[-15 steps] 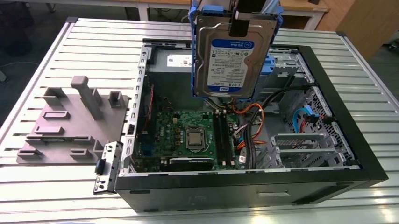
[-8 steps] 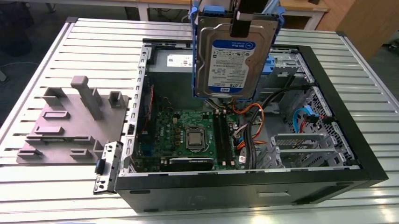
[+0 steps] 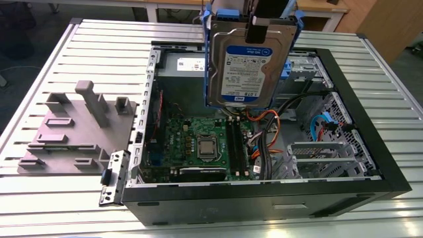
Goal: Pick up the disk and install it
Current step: 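Pick up the disk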
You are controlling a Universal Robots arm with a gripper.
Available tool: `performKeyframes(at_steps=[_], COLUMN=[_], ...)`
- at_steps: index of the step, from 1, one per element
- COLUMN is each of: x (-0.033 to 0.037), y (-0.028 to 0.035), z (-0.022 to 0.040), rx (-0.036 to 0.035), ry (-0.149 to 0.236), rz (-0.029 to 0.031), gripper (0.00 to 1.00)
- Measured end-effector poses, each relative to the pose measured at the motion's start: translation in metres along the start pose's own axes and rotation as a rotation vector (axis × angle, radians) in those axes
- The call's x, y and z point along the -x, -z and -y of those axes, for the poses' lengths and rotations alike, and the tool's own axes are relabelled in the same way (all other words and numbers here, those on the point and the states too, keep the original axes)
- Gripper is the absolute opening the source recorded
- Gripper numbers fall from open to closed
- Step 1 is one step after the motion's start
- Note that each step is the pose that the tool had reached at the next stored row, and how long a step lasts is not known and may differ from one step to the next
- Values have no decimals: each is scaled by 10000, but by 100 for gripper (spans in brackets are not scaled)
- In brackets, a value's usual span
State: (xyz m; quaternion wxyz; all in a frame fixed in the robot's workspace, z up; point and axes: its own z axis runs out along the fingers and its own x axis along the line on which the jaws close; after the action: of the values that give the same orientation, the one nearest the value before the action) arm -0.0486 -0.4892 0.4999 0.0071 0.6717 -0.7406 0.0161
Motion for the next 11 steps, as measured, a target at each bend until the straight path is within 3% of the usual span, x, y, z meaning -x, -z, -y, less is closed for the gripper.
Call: performKeyframes(at_steps=[3,4,11], x=[-45,-125,-123], y=[-2,-3,-5], z=[7,20,23], rx=[1,4,4], ry=[-1,0,1], rz=[0,-3,0], gripper=[35,35,35])
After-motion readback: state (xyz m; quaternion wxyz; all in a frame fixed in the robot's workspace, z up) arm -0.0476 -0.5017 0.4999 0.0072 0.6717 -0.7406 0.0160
